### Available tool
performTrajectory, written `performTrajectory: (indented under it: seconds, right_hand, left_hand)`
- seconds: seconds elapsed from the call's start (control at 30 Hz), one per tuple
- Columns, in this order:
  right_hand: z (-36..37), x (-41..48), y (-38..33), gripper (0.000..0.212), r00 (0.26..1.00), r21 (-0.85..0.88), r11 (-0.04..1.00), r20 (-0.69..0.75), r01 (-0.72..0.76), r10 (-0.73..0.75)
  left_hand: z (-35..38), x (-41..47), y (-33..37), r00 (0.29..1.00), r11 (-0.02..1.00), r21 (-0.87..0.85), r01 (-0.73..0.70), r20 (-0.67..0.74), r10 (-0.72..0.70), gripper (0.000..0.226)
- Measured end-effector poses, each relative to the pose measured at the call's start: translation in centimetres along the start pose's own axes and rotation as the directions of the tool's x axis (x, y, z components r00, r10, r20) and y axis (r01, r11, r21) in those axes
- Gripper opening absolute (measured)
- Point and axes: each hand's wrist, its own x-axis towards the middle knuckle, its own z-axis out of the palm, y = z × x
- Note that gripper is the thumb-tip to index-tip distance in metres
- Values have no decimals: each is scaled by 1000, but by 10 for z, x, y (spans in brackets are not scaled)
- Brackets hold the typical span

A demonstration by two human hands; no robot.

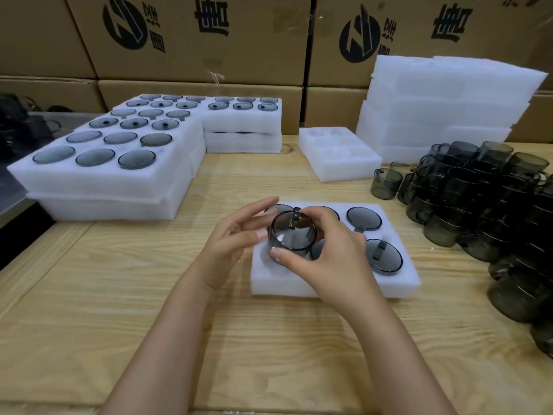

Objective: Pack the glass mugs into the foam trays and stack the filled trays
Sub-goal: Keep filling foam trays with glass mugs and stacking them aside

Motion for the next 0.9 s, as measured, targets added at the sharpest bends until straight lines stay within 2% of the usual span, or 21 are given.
performTrajectory:
  seconds: [0.1,0.2,0.37,0.53,0.67,0.73,0.83,0.9]
  right_hand:
    - [3,-1,-2,59,998,-37,998,-39,44,-45]
    - [8,-3,-3,58,999,30,999,-27,-40,41]
    - [18,-3,-3,62,992,-126,992,-129,1,-17]
    - [19,-4,-2,64,989,-294,955,-126,40,-80]
    - [18,-3,0,69,993,-415,908,-73,58,-97]
    - [16,-1,-1,70,995,-369,928,-66,47,-76]
    - [13,11,-12,70,977,-270,960,-178,66,-117]
    - [14,29,-22,65,979,-341,930,-93,137,-179]
  left_hand:
    - [2,1,-1,999,999,8,-34,-36,34,44]
    - [6,1,-2,999,997,64,-46,-11,47,40]
    - [8,2,-5,999,995,99,7,-48,-2,25]
    - [9,2,-7,996,991,131,13,-85,-1,29]
    - [12,2,-10,985,981,184,-51,-150,80,40]
    - [12,3,-11,975,978,193,-84,-185,120,47]
    - [12,6,-14,964,986,139,-90,-238,122,54]
    - [11,9,-16,952,995,43,-94,-287,102,53]
